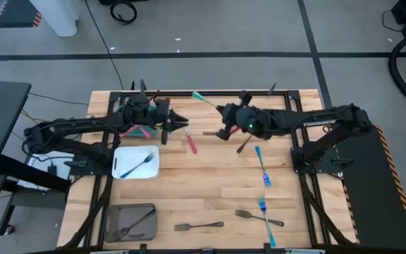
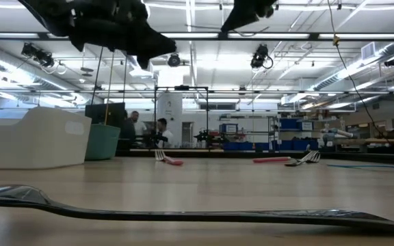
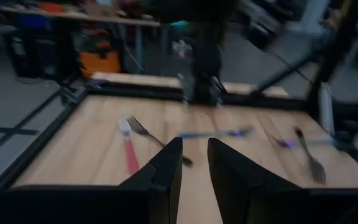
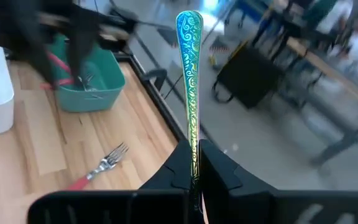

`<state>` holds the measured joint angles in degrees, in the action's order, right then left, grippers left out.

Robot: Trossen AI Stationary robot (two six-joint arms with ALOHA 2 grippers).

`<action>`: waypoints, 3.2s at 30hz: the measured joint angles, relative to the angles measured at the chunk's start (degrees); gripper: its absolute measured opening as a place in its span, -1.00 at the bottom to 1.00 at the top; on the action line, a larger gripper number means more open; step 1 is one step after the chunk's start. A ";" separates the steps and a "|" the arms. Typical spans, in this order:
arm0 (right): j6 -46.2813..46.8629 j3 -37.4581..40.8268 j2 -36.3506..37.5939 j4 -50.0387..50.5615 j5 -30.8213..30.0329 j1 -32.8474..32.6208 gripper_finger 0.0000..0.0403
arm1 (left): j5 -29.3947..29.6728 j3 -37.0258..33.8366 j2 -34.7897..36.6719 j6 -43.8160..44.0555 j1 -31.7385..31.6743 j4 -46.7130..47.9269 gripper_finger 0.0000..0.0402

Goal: Sort silverware by color (type)
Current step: Put the blue fork into the white bin

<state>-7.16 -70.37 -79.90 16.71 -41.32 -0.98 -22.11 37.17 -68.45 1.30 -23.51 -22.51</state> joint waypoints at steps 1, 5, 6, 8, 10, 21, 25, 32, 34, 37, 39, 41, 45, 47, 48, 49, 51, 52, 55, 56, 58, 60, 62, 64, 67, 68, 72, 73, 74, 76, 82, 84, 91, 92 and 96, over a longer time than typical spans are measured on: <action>-1.49 0.00 -0.03 -0.62 -1.36 -0.85 -0.91 | 0.91 0.00 -1.19 1.23 0.00 -2.17 -0.57; -5.42 -0.03 -1.33 -1.77 -8.30 -3.37 -0.91 | 2.85 -0.04 -5.43 8.30 0.00 -12.73 -0.57; -6.56 -0.04 -1.81 -2.14 -9.88 -3.81 -0.91 | 2.91 -0.04 -6.43 10.04 0.00 -15.67 -0.57; -8.37 -0.02 -3.08 -3.07 -13.62 -4.54 -0.91 | 2.93 -0.04 -8.23 13.39 0.00 -20.65 -0.57; -11.09 -0.02 -4.36 -6.49 -15.86 -5.14 -0.91 | 2.93 -0.06 -9.78 16.85 0.00 -25.40 -0.57; -20.32 -0.09 -8.01 -25.60 -16.08 -5.26 -0.91 | 6.04 -0.09 -14.11 30.78 1.58 -44.76 -0.57; -20.41 -0.07 -8.17 -27.22 -15.55 -5.26 -0.88 | 9.69 -0.07 -14.09 30.74 2.55 -47.39 -0.57; -19.92 -0.07 -8.17 -27.69 -12.62 -5.27 -0.91 | 11.20 -0.07 -14.07 31.09 2.49 -49.08 -0.57; -19.84 -0.07 -8.17 -27.84 -12.59 -5.28 -0.90 | 11.56 -0.07 -14.07 31.07 2.36 -48.88 -0.57; -19.83 -0.07 -8.17 -27.81 -12.59 -5.26 -0.90 | 11.95 -0.07 -14.07 31.10 2.00 -48.95 -0.57; -19.82 -0.07 -8.17 -27.83 -12.59 -5.26 -0.90 | 11.97 -0.07 -14.07 31.10 1.75 -49.04 -0.57; -19.53 -0.07 -8.17 -27.80 -12.55 -5.28 -0.90 | 11.95 -0.07 -14.07 31.10 1.77 -49.23 -0.57; -16.32 -0.04 -8.15 -26.57 -10.27 -5.18 -0.90 | 11.89 -0.07 -14.07 31.10 1.79 -49.33 -0.57; -15.31 -0.03 -8.15 -25.25 -9.13 -4.91 -0.90 | 11.80 -0.07 -14.07 31.09 1.79 -49.34 -0.57; -14.81 -0.03 -8.15 -24.78 -8.79 -4.83 -0.90 | 11.80 -0.07 -14.07 31.09 1.79 -49.33 -0.57; -13.95 -0.02 -8.15 -24.32 -8.52 -4.67 -0.90 | 11.80 -0.07 -14.07 31.08 1.79 -49.32 -0.57; -12.80 -0.02 -8.15 -24.10 -6.82 -4.40 -0.90 | 11.82 -0.07 -14.07 31.04 1.77 -49.32 -0.57; -12.49 -0.02 -8.15 -24.01 -5.98 -4.40 -0.90 | 11.82 -0.07 -14.07 30.80 1.77 -49.34 -0.57; -11.72 -0.02 -8.15 -23.86 -3.51 -4.43 -0.90 | 11.68 -0.07 -14.07 30.60 1.81 -49.45 -0.57; -11.44 -0.02 -8.35 -24.05 -3.40 -4.43 -0.90 | 11.69 -0.07 -14.07 30.39 1.81 -49.43 -0.57; -11.67 -0.02 -8.62 -24.37 -4.07 -4.40 -0.90 | 11.73 -0.07 -14.07 29.04 1.79 -49.35 -0.57; -12.15 -0.02 -8.89 -24.53 -4.51 -4.19 -0.90 | 11.76 -0.04 -14.07 27.51 1.79 -49.27 -0.60; -12.00 -0.02 -9.05 -24.19 -4.42 -3.98 -0.90 | 11.80 -0.04 -14.07 26.06 1.79 -49.06 -0.65; -11.88 -0.02 -9.11 -23.93 -3.94 -3.73 -0.90 | 11.89 -0.04 -14.07 23.97 1.77 -48.80 -0.73; -12.08 0.05 -9.14 -23.90 -3.62 -3.66 -0.90 | 11.68 0.03 -14.07 21.00 1.93 -48.89 -0.87; -12.05 0.09 -9.14 -23.89 -3.57 -3.67 -0.90 | 11.56 0.04 -14.04 20.47 1.95 -48.94 -0.91; -11.86 0.09 -9.16 -23.87 -3.39 -3.66 -0.89 | 11.28 0.07 -14.02 20.06 1.95 -48.88 -0.95; -11.34 0.09 -9.16 -23.73 -3.34 -3.66 -0.88 | 11.27 0.07 -14.02 19.31 1.95 -48.85 -0.94; -10.72 0.09 -9.16 -23.56 -2.92 -3.66 -0.87 | 11.28 0.07 -14.02 18.93 1.97 -48.79 -0.94; -10.65 0.09 -9.16 -23.21 -2.18 -3.64 -0.85 | 11.20 0.07 -14.02 18.85 1.95 -48.65 -0.94; -10.78 -0.07 -9.05 -23.19 -1.27 -3.78 -0.72 | 9.33 -0.10 -14.02 18.31 1.81 -47.12 -0.94; -10.81 -0.07 -9.03 -23.10 -1.76 -3.97 -0.67 | 9.10 -0.11 -13.71 17.65 1.68 -46.95 -0.94; -17.80 -0.07 -9.03 -22.67 -15.23 -6.25 -0.58 | 1.06 -0.11 -11.90 19.24 -0.99 -42.98 -0.94; -19.47 -0.07 -9.03 -22.68 -18.60 -6.67 -0.58 | -1.24 -0.11 -11.30 20.13 -1.59 -41.78 -0.94; -23.38 -0.07 -9.03 -22.61 -28.69 -7.49 -0.59 | -10.05 -0.11 -8.23 20.67 -3.07 -36.40 -0.94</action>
<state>-30.54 -70.43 -88.92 -5.90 -70.01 -8.47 -32.16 37.06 -76.68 21.98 -26.58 -58.91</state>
